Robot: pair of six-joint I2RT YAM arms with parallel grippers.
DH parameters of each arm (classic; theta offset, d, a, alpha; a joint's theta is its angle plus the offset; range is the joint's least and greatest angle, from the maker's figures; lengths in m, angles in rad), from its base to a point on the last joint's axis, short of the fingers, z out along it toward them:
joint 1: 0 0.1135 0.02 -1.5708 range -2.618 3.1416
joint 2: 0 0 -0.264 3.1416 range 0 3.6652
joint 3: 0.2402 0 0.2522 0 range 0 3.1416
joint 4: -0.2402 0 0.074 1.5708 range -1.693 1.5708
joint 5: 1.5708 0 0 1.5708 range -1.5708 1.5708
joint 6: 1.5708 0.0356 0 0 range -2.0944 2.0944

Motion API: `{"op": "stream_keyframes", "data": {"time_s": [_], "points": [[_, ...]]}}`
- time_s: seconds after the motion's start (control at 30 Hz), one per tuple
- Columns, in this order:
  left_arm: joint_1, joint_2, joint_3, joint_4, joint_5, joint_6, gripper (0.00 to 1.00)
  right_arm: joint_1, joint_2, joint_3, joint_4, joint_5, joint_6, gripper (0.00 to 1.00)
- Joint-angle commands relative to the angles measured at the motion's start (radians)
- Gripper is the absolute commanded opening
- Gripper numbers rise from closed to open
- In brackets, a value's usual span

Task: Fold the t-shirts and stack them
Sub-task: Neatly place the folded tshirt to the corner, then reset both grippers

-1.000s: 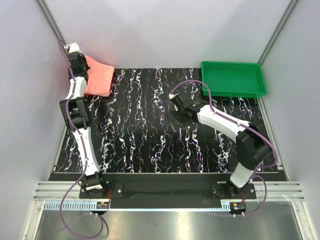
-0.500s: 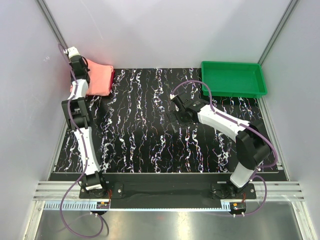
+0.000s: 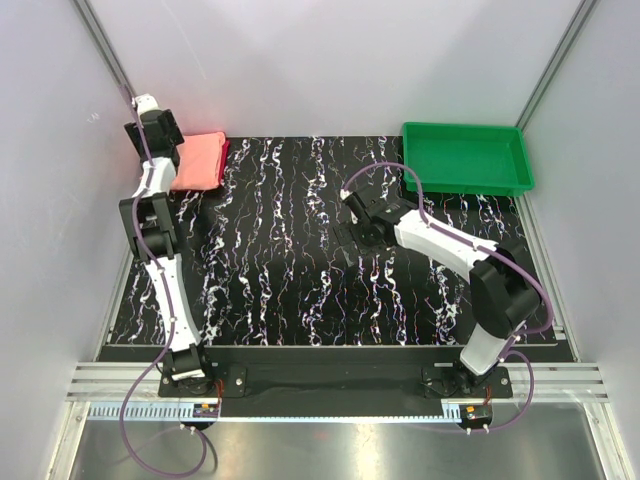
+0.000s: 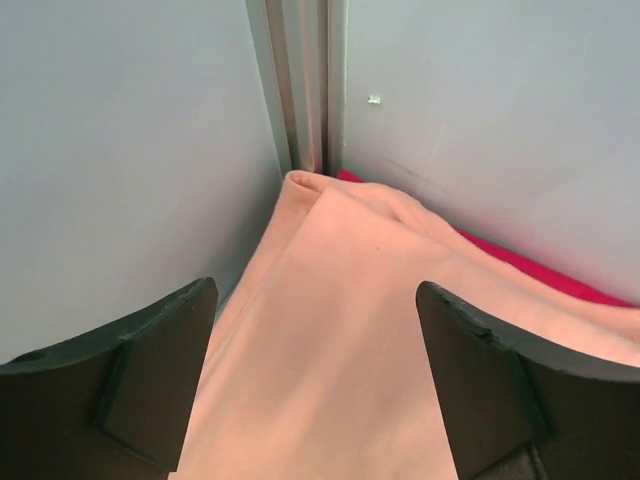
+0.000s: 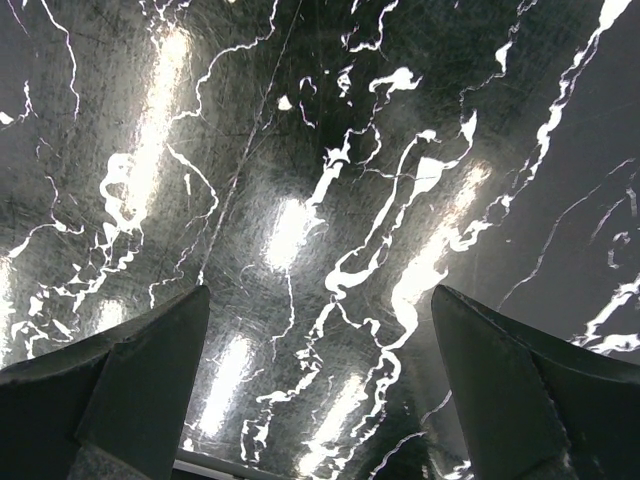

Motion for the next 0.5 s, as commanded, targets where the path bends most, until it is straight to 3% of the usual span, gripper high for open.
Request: {"op": "stream_keyframes", "data": {"time_s": [0.0,0.1,0.17,0.23,0.37,0.47], "points": [[-0.046,-0.226,-0.050,0.047,-0.047,0.090,0.83,-0.009,-0.064,-0.034,0.040,-0.024,0.048,1.00],[-0.071,-0.338,-0.188,0.063,-0.032,0.132,0.72,-0.009,-0.109,-0.099,0.090,-0.026,0.086,1.00],[-0.068,-0.380,-0.258,0.047,0.014,0.121,0.53,-0.009,-0.137,-0.141,0.113,-0.038,0.104,1.00],[-0.065,-0.414,-0.287,0.026,0.068,0.124,0.42,-0.009,-0.157,-0.166,0.152,-0.065,0.127,1.00],[-0.045,-0.386,-0.259,-0.078,0.299,0.131,0.16,-0.009,-0.215,-0.223,0.204,-0.086,0.155,1.00],[-0.011,-0.351,-0.239,-0.092,0.404,0.101,0.06,-0.009,-0.256,-0.254,0.216,-0.079,0.161,1.00]]}}
